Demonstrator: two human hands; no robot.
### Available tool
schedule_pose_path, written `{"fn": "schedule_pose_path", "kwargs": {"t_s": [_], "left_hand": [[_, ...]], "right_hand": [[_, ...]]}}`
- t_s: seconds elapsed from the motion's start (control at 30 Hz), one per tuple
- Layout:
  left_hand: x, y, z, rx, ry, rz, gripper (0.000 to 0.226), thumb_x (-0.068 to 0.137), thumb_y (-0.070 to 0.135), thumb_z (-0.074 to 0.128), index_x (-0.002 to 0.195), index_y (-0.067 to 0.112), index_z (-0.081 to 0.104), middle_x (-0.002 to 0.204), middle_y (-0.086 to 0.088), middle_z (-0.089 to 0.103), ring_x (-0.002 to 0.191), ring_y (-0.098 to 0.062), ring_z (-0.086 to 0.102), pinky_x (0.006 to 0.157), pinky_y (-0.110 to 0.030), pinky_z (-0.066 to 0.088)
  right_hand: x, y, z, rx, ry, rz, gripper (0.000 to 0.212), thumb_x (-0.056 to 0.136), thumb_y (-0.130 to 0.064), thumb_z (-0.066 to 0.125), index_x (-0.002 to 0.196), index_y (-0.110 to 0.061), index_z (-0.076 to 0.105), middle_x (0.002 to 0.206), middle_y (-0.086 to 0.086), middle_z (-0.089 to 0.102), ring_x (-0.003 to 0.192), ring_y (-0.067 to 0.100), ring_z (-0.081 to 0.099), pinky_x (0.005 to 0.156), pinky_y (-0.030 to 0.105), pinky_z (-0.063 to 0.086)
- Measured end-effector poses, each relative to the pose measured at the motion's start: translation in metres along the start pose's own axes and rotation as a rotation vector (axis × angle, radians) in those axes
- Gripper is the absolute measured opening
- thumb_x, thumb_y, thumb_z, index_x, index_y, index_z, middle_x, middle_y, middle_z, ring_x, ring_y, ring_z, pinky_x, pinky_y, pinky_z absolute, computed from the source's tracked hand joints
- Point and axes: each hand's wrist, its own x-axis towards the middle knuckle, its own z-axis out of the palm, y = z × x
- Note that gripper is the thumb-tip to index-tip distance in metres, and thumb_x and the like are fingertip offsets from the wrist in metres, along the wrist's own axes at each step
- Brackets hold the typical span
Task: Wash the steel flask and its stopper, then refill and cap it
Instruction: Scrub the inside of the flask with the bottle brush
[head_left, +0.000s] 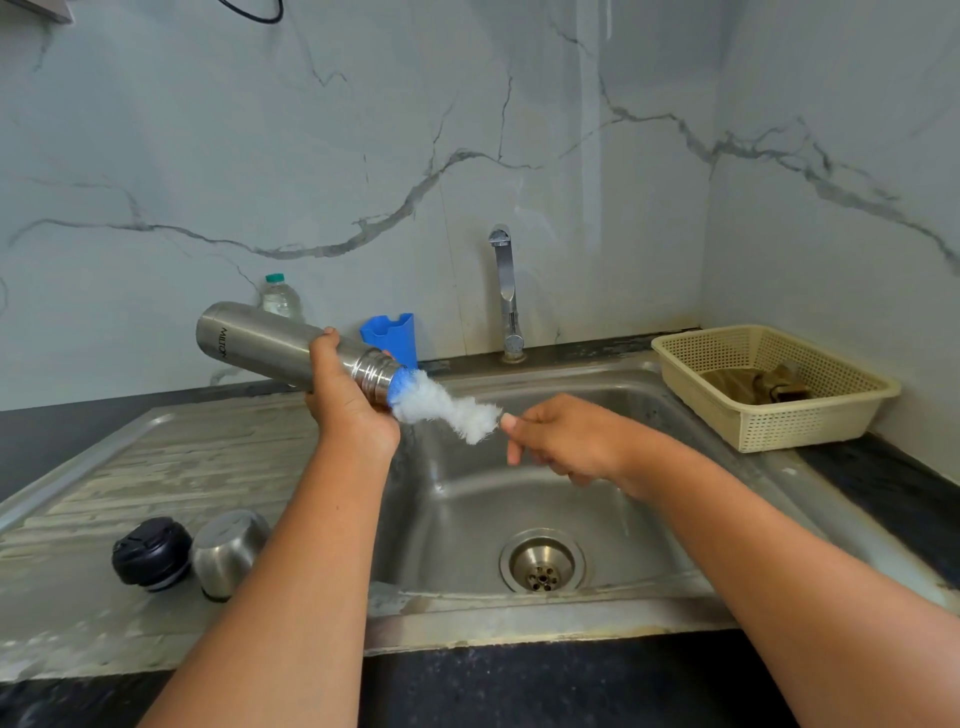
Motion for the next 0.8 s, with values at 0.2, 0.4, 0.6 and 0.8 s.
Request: {"fn": "schedule_pose_path", "kwargs": {"t_s": [0.2, 0.4, 0.6, 0.8], "left_hand": [[-0.007, -0.003, 0.000, -0.016, -0.098, -0.126, 0.035, 0.086, 0.043, 0.073, 0.100, 0.014, 0.061, 0.075, -0.002, 0.064, 0.064, -0.017, 0.065, 0.065, -0.027, 0.056], [0.000, 0.003, -0.001, 0.013, 0.016, -0.041, 0.081, 0.061, 0.045, 0.089, 0.129, 0.012, 0.060, 0.109, -0.006, 0.072, 0.080, -0.024, 0.074, 0.071, -0.042, 0.061], [0.000, -0.002, 0.002, 0.004, 0.081, 0.053, 0.079, 0.068, 0.039, 0.088, 0.135, 0.013, 0.056, 0.124, -0.011, 0.074, 0.095, -0.027, 0.078, 0.076, -0.049, 0.064], [0.005, -0.003, 0.002, 0.005, 0.078, 0.092, 0.067, 0.079, 0.032, 0.084, 0.136, 0.010, 0.056, 0.114, -0.007, 0.073, 0.082, -0.022, 0.076, 0.068, -0.036, 0.062]], "right_hand": [[-0.002, 0.004, -0.007, 0.341, -0.263, 0.197, 0.046, 0.108, -0.047, 0.041, 0.098, -0.010, 0.066, 0.059, -0.005, 0.034, 0.046, 0.006, 0.022, 0.039, 0.017, 0.021], [0.006, 0.011, 0.004, -0.168, 0.081, -0.054, 0.038, 0.092, -0.056, 0.067, 0.103, -0.020, 0.067, 0.081, -0.008, 0.062, 0.065, 0.006, 0.055, 0.063, 0.023, 0.045], [0.008, 0.005, 0.009, -0.383, 0.418, -0.203, 0.021, 0.089, -0.037, 0.078, 0.096, -0.022, 0.065, 0.088, -0.006, 0.065, 0.082, 0.014, 0.063, 0.073, 0.034, 0.056], [0.000, -0.005, 0.003, -0.592, 0.530, -0.158, 0.031, 0.098, -0.057, 0.057, 0.098, -0.029, 0.070, 0.082, -0.005, 0.065, 0.080, 0.023, 0.059, 0.061, 0.032, 0.044]]}}
